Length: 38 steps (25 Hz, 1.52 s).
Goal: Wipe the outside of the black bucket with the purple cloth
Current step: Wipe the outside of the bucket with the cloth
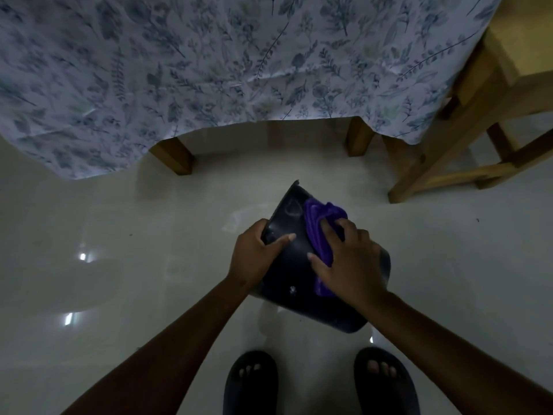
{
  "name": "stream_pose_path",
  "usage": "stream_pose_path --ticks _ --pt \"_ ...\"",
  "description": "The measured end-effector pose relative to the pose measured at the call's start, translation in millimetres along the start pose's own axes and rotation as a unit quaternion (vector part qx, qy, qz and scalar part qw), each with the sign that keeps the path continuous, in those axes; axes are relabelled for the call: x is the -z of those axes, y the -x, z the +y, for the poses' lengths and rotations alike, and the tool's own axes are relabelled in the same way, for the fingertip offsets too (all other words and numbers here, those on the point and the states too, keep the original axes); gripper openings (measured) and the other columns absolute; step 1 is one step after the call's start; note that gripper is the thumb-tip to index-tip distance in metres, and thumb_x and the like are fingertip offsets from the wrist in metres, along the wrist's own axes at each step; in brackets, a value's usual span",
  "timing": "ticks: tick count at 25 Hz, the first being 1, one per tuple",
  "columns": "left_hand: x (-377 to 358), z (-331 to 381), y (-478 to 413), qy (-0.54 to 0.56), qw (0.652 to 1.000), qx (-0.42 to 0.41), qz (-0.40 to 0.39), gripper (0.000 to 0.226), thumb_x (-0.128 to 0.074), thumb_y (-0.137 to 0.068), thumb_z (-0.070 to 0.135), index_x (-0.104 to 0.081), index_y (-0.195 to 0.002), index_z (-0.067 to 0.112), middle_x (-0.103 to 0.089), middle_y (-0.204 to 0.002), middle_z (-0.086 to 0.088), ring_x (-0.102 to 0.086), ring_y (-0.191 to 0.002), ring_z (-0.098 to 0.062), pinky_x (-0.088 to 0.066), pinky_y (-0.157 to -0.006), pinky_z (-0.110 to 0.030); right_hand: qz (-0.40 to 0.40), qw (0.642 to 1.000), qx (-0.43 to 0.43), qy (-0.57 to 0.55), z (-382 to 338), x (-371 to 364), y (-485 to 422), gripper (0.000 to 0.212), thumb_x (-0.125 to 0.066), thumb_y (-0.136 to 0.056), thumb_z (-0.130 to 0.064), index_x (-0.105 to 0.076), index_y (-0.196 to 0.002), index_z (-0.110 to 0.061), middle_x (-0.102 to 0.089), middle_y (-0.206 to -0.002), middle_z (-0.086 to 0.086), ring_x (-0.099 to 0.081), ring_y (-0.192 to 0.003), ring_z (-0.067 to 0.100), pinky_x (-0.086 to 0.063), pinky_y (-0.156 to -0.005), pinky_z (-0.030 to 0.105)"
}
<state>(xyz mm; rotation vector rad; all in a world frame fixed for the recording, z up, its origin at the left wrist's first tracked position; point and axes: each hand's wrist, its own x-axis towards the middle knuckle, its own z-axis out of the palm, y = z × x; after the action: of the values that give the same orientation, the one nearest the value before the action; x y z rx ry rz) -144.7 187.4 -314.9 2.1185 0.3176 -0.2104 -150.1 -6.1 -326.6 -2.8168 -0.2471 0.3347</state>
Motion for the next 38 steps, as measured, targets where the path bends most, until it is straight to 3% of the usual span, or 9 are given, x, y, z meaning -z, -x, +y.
stream_pose_path --ticks 4,6,8,14,20,26,32,36,38 --pt "1 -14 8 -0.027 0.999 -0.004 0.024 0.027 -0.071 -0.081 0.040 -0.063 -0.093 0.017 -0.066 -0.085 0.010 -0.063 -0.077 0.000 -0.050 -0.065 -0.007 0.049 0.998 0.028 -0.004 -8 -21 -25 0.066 -0.036 -0.092 -0.059 -0.041 -0.137 -0.011 -0.048 -0.141 0.016 -0.043 -0.134 0.034 -0.036 -0.109 0.047" --pt "1 -17 9 -0.033 0.999 -0.004 0.035 0.027 -0.069 -0.082 0.041 -0.063 -0.093 0.017 -0.067 -0.087 0.009 -0.064 -0.079 -0.004 -0.052 -0.069 -0.013 -0.018 0.989 -0.032 -0.144 7 -14 -49 0.040 -0.041 -0.097 -0.044 -0.051 -0.119 -0.013 -0.063 -0.115 0.013 -0.061 -0.107 0.029 -0.048 -0.083 0.030" --pt "2 -20 10 -0.029 0.999 0.003 0.035 0.026 -0.068 -0.084 0.041 -0.063 -0.095 0.019 -0.068 -0.090 0.007 -0.066 -0.082 -0.010 -0.055 -0.074 -0.023 -0.101 0.957 -0.116 -0.245 32 -8 -58 0.026 -0.038 -0.099 -0.034 -0.055 -0.101 -0.014 -0.066 -0.099 0.013 -0.060 -0.084 0.027 -0.040 -0.066 0.030" --pt "3 -23 4 -0.044 0.999 -0.007 0.027 0.026 -0.065 -0.086 0.042 -0.061 -0.099 0.020 -0.067 -0.092 0.008 -0.065 -0.084 -0.011 -0.054 -0.075 -0.023 0.011 0.997 0.009 -0.078 8 -32 16 0.063 -0.033 -0.097 -0.049 -0.030 -0.148 -0.012 -0.036 -0.154 0.006 -0.031 -0.143 0.029 -0.032 -0.113 0.048" --pt "5 -23 12 -0.034 0.999 0.000 0.025 0.024 -0.064 -0.086 0.043 -0.059 -0.100 0.024 -0.067 -0.094 0.009 -0.065 -0.086 -0.011 -0.051 -0.071 -0.016 -0.120 0.951 -0.152 -0.242 36 -12 -64 0.052 -0.018 -0.101 -0.047 -0.056 -0.121 -0.018 -0.063 -0.122 0.014 -0.059 -0.109 0.032 -0.043 -0.091 0.036" --pt "7 -34 15 -0.034 0.999 0.002 0.019 0.018 -0.063 -0.088 0.039 -0.055 -0.098 0.026 -0.062 -0.093 0.012 -0.060 -0.081 -0.003 -0.043 -0.065 -0.005 0.024 0.999 0.020 -0.022 -17 -36 12 0.062 -0.024 -0.097 -0.047 -0.031 -0.147 -0.010 -0.040 -0.152 0.010 -0.036 -0.140 0.032 -0.037 -0.109 0.050" --pt "2 -26 11 -0.019 1.000 0.017 0.015 0.023 -0.063 -0.087 0.042 -0.057 -0.100 0.023 -0.065 -0.097 0.008 -0.064 -0.088 -0.010 -0.049 -0.072 -0.014 -0.089 0.971 -0.083 -0.207 15 -16 -83 0.053 -0.021 -0.098 -0.052 -0.052 -0.125 -0.018 -0.065 -0.118 0.009 -0.062 -0.110 0.029 -0.047 -0.093 0.042" --pt "-1 -29 2 -0.036 0.999 0.017 0.026 0.029 -0.060 -0.087 0.046 -0.059 -0.099 0.019 -0.068 -0.096 0.005 -0.066 -0.084 -0.011 -0.058 -0.074 -0.028 0.007 0.997 0.076 -0.024 -26 -35 -1 0.064 -0.022 -0.097 -0.054 -0.016 -0.153 -0.022 -0.020 -0.159 0.003 -0.016 -0.147 0.028 -0.018 -0.116 0.049" --pt "-3 -24 2 -0.030 0.999 0.012 0.021 0.029 -0.060 -0.088 0.045 -0.059 -0.100 0.017 -0.067 -0.094 0.005 -0.065 -0.082 -0.008 -0.057 -0.073 -0.026 0.021 0.993 0.115 -0.008 -24 -38 0 0.068 -0.023 -0.095 -0.057 -0.014 -0.153 -0.021 -0.021 -0.160 0.005 -0.017 -0.147 0.029 -0.018 -0.116 0.049"
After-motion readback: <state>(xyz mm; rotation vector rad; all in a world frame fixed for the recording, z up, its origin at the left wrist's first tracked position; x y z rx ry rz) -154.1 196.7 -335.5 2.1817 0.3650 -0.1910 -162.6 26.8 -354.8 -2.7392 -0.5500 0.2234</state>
